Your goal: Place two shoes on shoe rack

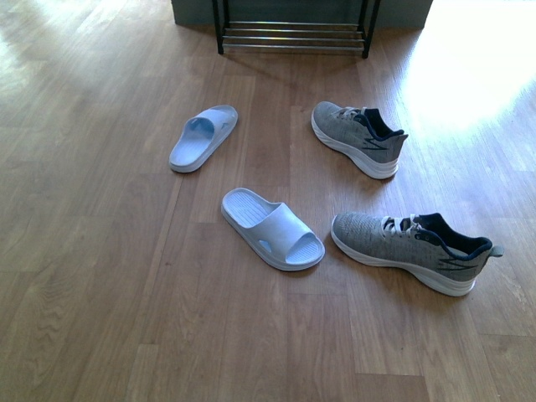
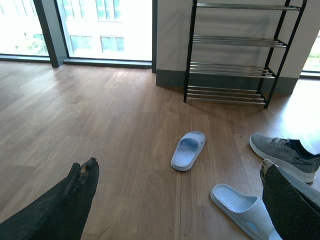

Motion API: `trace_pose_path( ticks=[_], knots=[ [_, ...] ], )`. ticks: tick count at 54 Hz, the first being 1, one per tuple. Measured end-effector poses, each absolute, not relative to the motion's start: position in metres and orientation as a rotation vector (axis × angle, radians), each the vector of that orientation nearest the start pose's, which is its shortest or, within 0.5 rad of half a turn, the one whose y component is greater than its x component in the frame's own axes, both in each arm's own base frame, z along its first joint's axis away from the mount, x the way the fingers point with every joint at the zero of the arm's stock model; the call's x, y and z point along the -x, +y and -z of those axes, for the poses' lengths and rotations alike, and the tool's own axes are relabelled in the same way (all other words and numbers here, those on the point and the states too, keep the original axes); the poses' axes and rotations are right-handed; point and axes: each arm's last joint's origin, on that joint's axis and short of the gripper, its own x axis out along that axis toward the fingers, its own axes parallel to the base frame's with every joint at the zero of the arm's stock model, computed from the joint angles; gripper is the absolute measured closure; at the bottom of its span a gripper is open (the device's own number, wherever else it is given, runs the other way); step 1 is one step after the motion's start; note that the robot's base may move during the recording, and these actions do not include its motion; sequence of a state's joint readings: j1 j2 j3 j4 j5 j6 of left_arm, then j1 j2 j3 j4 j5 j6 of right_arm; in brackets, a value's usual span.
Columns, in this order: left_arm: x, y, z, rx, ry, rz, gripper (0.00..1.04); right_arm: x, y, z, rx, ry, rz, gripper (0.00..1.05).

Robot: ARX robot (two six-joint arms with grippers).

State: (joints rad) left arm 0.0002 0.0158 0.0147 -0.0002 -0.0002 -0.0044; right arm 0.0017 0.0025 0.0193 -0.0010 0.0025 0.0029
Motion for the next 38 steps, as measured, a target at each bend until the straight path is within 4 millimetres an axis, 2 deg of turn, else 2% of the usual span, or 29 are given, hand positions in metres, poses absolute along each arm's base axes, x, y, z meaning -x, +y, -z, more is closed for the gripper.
trace_pose_path(
  ticks=[38],
  knots=[
    [-0.0978,0.0000,-0.1673,0.004,0.001,0.000,0.09,-0.0966,0.0001,-0.1698,-0.003,-0.016,0.001,0.09]
  ],
)
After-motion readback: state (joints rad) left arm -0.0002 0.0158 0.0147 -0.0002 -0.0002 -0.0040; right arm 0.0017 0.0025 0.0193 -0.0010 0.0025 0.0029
